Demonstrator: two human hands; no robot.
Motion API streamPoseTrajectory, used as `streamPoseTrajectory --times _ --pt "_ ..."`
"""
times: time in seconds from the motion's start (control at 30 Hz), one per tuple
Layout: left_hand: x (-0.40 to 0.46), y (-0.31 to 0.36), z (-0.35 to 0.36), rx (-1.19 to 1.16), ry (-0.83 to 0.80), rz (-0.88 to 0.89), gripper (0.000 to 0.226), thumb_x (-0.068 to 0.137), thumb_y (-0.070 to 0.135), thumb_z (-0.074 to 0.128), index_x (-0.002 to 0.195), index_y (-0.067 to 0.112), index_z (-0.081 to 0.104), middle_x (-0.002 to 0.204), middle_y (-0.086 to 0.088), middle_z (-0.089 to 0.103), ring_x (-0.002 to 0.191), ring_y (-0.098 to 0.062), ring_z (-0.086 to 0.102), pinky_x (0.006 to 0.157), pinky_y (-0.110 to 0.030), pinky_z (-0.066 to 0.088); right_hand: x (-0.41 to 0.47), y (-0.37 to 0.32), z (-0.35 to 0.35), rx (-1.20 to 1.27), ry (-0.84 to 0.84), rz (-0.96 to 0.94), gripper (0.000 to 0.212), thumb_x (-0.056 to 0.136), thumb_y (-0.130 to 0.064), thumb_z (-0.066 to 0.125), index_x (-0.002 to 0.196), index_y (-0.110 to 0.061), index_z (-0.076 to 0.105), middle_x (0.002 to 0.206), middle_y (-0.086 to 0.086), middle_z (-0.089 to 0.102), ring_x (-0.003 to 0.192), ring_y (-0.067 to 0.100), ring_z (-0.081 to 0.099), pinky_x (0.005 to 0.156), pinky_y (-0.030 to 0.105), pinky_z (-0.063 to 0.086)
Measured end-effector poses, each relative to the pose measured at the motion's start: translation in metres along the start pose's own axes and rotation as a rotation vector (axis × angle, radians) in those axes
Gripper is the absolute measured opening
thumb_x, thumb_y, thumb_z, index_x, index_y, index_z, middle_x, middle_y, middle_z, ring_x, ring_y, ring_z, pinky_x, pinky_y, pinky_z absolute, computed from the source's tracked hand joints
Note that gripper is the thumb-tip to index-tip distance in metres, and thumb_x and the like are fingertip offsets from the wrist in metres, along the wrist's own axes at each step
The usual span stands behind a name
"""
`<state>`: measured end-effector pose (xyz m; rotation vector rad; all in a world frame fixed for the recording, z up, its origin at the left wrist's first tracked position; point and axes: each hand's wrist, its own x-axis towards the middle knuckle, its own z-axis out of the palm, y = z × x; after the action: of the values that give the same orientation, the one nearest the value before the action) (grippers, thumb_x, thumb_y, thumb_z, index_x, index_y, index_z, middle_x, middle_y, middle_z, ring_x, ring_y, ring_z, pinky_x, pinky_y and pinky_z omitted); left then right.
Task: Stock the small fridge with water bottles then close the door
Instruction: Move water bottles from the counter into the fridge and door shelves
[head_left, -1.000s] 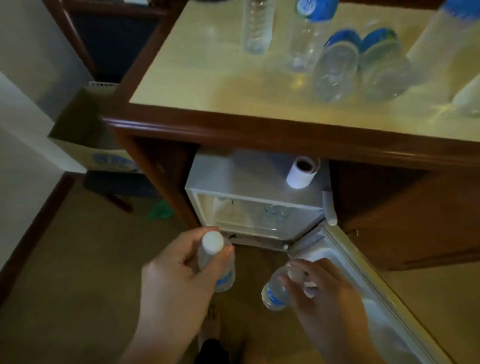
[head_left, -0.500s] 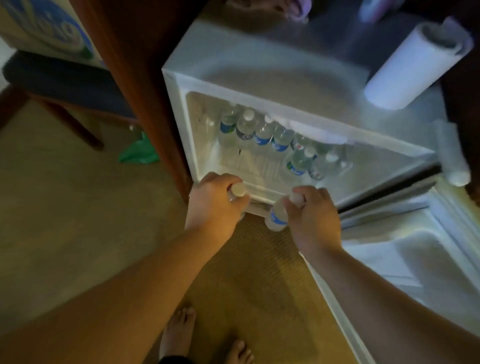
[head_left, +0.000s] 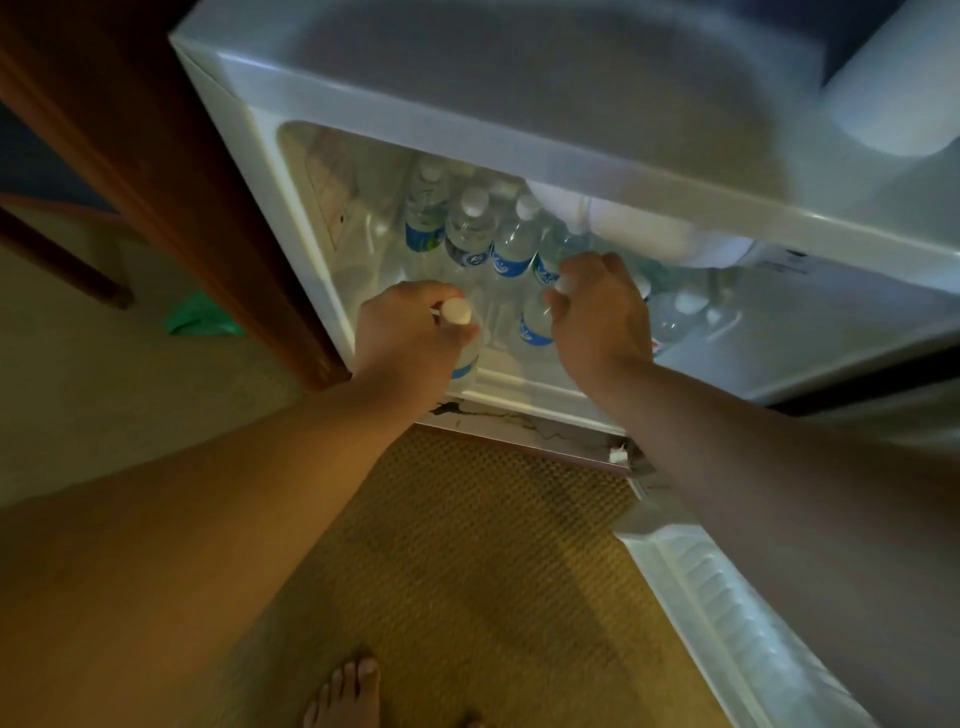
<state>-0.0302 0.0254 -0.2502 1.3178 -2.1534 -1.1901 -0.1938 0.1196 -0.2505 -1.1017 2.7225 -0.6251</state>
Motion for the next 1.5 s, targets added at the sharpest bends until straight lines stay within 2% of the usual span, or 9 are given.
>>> streamPoseTrajectory --times 0.23,0.47,0.6,0.7,0.87,1.0,1.27,1.33,1.5 --pt "0.04 0.007 0.021 0.01 -0.03 0.076 0.019 0.079 0.023 0.085 0.096 0.017 0.08 0.088 0.002 0.077 0.084 -0.017 0.072 0.081 -0.04 0.06 0.027 0.013 0.011 -0.072 0.064 -0.021 0.018 0.096 -0.017 0.063 0.109 -0.005 0.066 0.11 0.018 0.065 0.105 0.034 0.062 0.084 0.038 0.048" --pt "0.075 0.022 0.047 0.107 -0.111 0.105 0.032 0.081 0.026 0.085 0.112 0.023 0.078 0.085 0.013 0.067 0.082 -0.007 0.065 0.066 -0.006 0.044 0.029 0.015 0.021 0.015 0.146 -0.009 0.03 0.093 -0.013 0.066 0.122 -0.005 0.064 0.117 0.017 0.067 0.111 0.034 0.061 0.087 0.039 0.046" --pt "0.086 0.035 0.061 0.147 -0.117 0.158 0.023 0.08 0.019 0.083 0.102 0.016 0.08 0.101 0.0 0.077 0.093 -0.018 0.071 0.086 -0.032 0.057 0.024 0.022 0.025 0.024 0.153 -0.006 0.032 0.095 -0.015 0.063 0.125 -0.005 0.061 0.117 0.018 0.062 0.108 0.035 0.059 0.084 0.035 0.041" --pt "0.089 0.04 0.07 0.125 -0.09 0.153 0.016 0.078 0.014 0.083 0.094 0.014 0.079 0.098 -0.003 0.078 0.093 -0.022 0.073 0.085 -0.034 0.058 0.02 0.023 0.024 0.04 0.158 0.025 0.041 0.096 -0.017 0.063 0.135 -0.006 0.056 0.122 0.018 0.061 0.112 0.035 0.059 0.089 0.036 0.043" --pt "0.094 0.037 0.076 0.175 -0.042 0.119 0.05 0.081 0.025 0.086 0.128 0.021 0.069 0.124 0.003 0.071 0.11 -0.015 0.067 0.086 -0.015 0.045 0.012 0.016 0.024 0.098 0.112 0.041 0.051 0.096 -0.013 0.062 0.145 -0.009 0.047 0.127 0.019 0.057 0.116 0.035 0.056 0.093 0.04 0.045" --pt "0.085 0.037 0.068 0.216 -0.066 0.169 0.061 0.079 0.022 0.085 0.136 0.02 0.063 0.127 -0.002 0.069 0.114 -0.021 0.066 0.093 -0.028 0.053 0.001 0.009 0.019 0.116 0.043 0.096 0.059 0.097 -0.006 0.057 0.152 -0.017 0.038 0.135 0.014 0.049 0.118 0.03 0.055 0.093 0.034 0.045" --pt "-0.002 0.044 0.014 0.151 -0.132 0.129 0.045 0.095 0.03 0.069 0.138 0.028 0.057 0.126 0.006 0.068 0.109 -0.011 0.063 0.086 -0.023 0.047 -0.06 -0.016 -0.029 0.149 0.031 0.078 0.06 0.093 -0.017 0.058 0.151 -0.023 0.042 0.149 0.003 0.045 0.136 0.025 0.044 0.107 0.045 0.046" --pt "-0.041 0.05 -0.012 0.135 -0.124 0.117 0.046 0.095 0.033 0.068 0.139 0.031 0.056 0.127 0.008 0.067 0.112 -0.011 0.064 0.092 -0.025 0.049 -0.09 -0.028 -0.053 0.156 0.044 0.048 0.058 0.093 -0.018 0.059 0.15 -0.023 0.043 0.147 0.001 0.047 0.133 0.023 0.046 0.105 0.044 0.047" --pt "-0.126 0.098 -0.098 0.107 -0.033 0.138 0.044 0.094 0.035 0.069 0.137 0.039 0.058 0.121 0.019 0.069 0.108 0.001 0.064 0.085 -0.013 0.047 -0.165 -0.07 -0.15 0.161 0.136 -0.063 0.055 0.092 -0.019 0.065 0.145 -0.019 0.052 0.145 0.001 0.053 0.135 0.023 0.046 0.107 0.042 0.047"
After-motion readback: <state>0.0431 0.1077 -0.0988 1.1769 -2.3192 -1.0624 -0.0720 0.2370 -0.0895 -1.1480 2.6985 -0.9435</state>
